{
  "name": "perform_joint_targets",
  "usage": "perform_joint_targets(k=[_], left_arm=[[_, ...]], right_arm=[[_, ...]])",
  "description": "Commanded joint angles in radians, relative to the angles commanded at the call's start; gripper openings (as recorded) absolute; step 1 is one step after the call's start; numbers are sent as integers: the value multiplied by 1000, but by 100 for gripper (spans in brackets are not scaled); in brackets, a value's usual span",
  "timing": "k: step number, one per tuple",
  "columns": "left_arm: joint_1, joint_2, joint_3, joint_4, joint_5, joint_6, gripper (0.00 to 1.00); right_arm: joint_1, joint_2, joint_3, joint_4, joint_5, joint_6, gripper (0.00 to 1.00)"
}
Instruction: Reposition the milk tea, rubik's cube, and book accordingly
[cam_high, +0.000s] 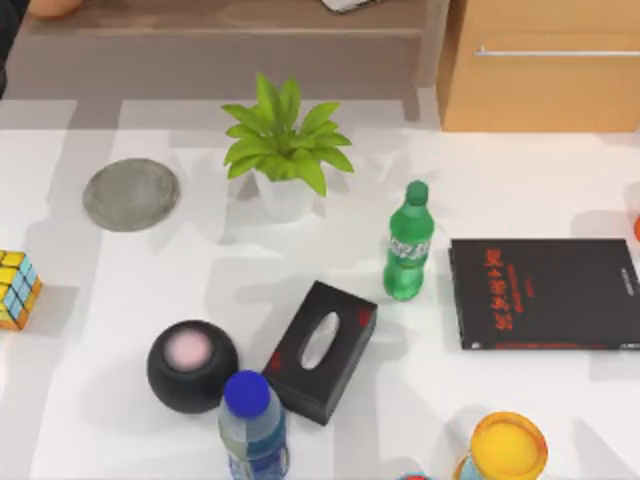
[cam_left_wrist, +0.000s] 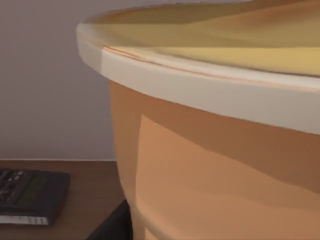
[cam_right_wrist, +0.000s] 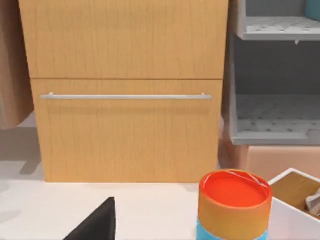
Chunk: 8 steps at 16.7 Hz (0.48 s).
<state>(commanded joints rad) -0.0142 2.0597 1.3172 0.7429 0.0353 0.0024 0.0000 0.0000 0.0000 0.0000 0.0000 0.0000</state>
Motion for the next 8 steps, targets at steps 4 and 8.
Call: perform_joint_targets(k=[4, 8], left_arm=[[0, 0, 0, 0, 0, 0, 10], [0, 0, 0, 0, 0, 0, 0]], right_arm=[[0, 0, 0, 0, 0, 0, 100], [0, 0, 0, 0, 0, 0, 100]])
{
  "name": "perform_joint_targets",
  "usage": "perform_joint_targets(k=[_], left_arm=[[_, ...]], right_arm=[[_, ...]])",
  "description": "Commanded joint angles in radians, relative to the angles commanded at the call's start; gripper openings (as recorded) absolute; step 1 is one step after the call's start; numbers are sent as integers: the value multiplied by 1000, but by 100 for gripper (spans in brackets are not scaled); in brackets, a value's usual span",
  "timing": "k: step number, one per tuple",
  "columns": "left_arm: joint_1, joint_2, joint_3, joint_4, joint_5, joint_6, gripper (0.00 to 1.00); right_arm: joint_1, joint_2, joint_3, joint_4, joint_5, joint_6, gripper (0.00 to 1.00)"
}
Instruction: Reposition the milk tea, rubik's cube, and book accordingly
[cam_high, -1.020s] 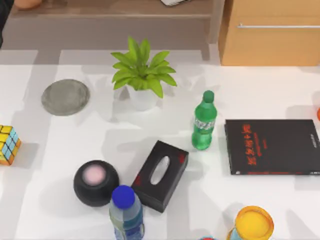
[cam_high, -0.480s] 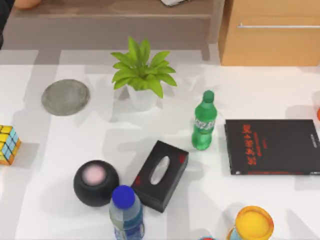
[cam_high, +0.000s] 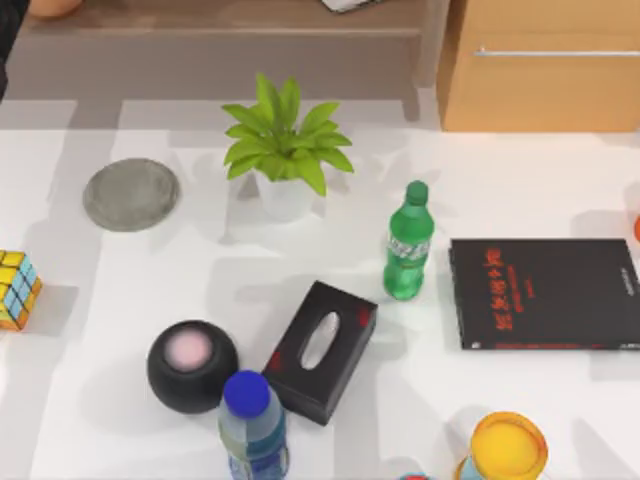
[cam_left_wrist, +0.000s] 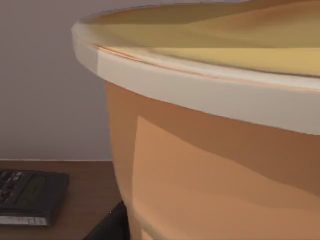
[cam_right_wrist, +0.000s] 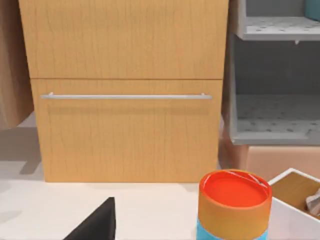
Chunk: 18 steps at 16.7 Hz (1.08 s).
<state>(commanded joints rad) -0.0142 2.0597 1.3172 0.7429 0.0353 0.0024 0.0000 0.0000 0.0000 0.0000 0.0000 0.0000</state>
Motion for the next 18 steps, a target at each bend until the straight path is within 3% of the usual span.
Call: perform_joint_targets(k=[8, 18], left_arm=[[3, -18, -17, 6, 0, 2, 0], [9, -288, -357, 71, 2, 3, 0]], right_arm=[[0, 0, 0, 0, 0, 0, 100], [0, 0, 0, 0, 0, 0, 100]])
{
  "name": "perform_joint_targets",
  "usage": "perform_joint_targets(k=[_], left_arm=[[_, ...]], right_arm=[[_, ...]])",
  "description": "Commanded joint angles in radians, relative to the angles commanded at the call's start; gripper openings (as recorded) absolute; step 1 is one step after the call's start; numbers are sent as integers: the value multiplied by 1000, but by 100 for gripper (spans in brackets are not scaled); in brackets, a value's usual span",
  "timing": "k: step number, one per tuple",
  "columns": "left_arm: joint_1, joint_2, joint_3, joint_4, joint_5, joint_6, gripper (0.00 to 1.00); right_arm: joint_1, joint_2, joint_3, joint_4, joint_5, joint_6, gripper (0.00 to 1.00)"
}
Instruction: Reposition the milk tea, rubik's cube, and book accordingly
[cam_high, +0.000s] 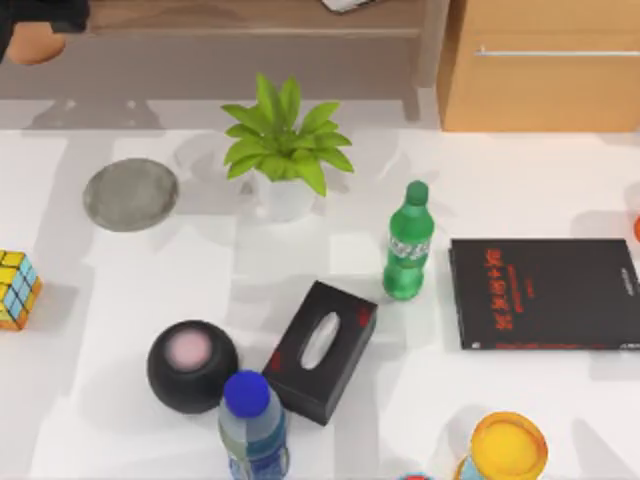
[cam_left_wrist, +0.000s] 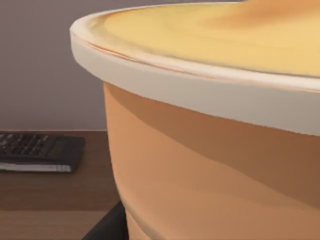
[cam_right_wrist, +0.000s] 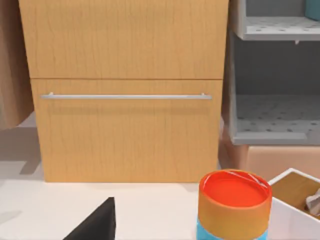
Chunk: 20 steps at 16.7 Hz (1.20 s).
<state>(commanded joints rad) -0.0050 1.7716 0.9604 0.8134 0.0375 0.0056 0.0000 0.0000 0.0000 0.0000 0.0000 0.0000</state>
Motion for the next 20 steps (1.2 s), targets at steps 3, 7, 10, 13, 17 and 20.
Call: perform_joint_targets(k=[3, 7, 10, 13, 17, 20], left_arm=[[-4, 5, 3, -2, 0, 2, 0], [-34, -15, -22, 57, -11, 9, 0], [-89, -13, -94, 159, -37, 17, 0], [-142, 45, -187, 272, -78, 19, 0], [-184, 178, -267, 427, -145, 12, 0], [-196, 248, -282, 525, -186, 4, 0]], right_arm=[[0, 0, 0, 0, 0, 0, 100], [0, 0, 0, 0, 0, 0, 100], [0, 0, 0, 0, 0, 0, 100], [0, 0, 0, 0, 0, 0, 100], [0, 0, 0, 0, 0, 0, 100], [0, 0, 0, 0, 0, 0, 100]])
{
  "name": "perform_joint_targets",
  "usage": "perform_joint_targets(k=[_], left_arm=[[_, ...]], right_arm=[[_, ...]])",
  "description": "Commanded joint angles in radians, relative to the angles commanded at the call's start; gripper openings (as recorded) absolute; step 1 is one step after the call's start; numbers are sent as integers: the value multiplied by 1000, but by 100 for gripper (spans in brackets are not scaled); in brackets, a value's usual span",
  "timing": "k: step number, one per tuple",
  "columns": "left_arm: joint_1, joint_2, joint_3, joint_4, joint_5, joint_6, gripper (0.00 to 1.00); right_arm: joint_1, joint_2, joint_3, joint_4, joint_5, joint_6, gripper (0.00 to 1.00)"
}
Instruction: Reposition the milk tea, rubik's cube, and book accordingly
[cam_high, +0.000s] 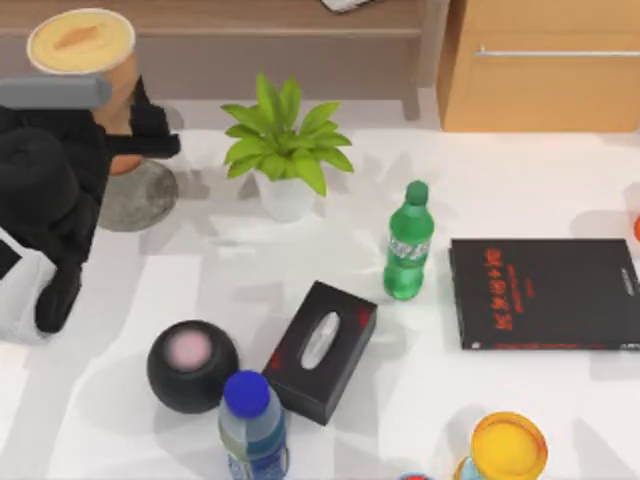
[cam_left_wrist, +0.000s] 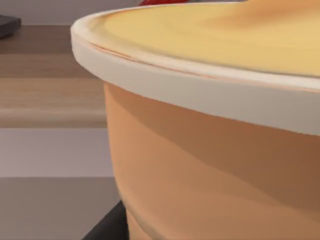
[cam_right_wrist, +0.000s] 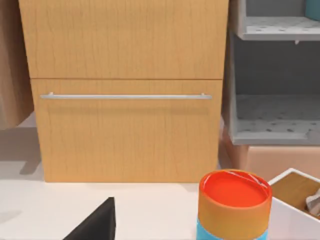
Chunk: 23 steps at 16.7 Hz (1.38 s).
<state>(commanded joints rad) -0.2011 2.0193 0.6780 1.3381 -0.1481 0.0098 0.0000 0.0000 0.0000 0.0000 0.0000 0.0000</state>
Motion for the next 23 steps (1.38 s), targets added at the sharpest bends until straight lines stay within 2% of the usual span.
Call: perform_joint_targets(k=[20, 23], left_arm=[[-2, 148, 4, 155, -10, -4, 0], [-2, 148, 4, 155, -10, -4, 23]], right_arm=[[0, 0, 0, 0, 0, 0, 100], [0, 0, 0, 0, 0, 0, 100]])
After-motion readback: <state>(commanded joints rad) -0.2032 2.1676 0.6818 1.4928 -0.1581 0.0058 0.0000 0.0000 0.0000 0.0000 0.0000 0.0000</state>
